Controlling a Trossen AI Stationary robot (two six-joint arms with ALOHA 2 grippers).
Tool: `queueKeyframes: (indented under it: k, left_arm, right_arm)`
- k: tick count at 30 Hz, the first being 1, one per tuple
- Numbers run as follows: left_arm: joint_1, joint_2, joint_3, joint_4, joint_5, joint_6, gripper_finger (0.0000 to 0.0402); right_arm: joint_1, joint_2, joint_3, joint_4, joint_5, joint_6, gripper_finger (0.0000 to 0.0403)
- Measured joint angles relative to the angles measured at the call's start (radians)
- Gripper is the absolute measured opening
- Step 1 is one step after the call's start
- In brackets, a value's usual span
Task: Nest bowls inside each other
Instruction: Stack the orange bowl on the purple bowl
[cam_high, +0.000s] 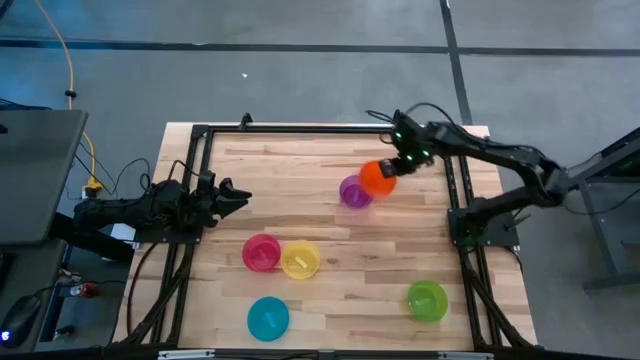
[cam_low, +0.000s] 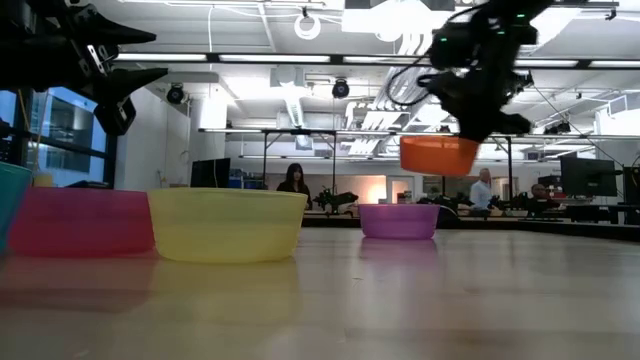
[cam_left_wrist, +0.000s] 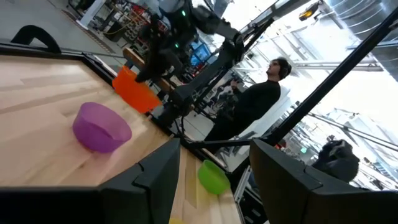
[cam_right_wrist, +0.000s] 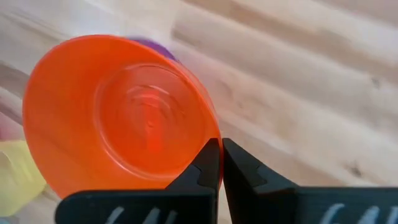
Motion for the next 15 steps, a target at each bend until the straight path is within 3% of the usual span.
queueKeyframes:
  k: [7, 15]
  left_arm:
    - [0.000, 0.000, 0.000, -0.008, 0.030, -0.001, 0.0184]
    - [0.000, 0.000, 0.000, -0.008, 0.052, -0.026, 0.0184]
  right_arm:
    - [0.028, 0.277, 0.218, -0.074, -0.004, -0.114, 0.0000]
    - [0.063, 0.445, 0.251, -0.022, -0.040, -0.146, 0.0000]
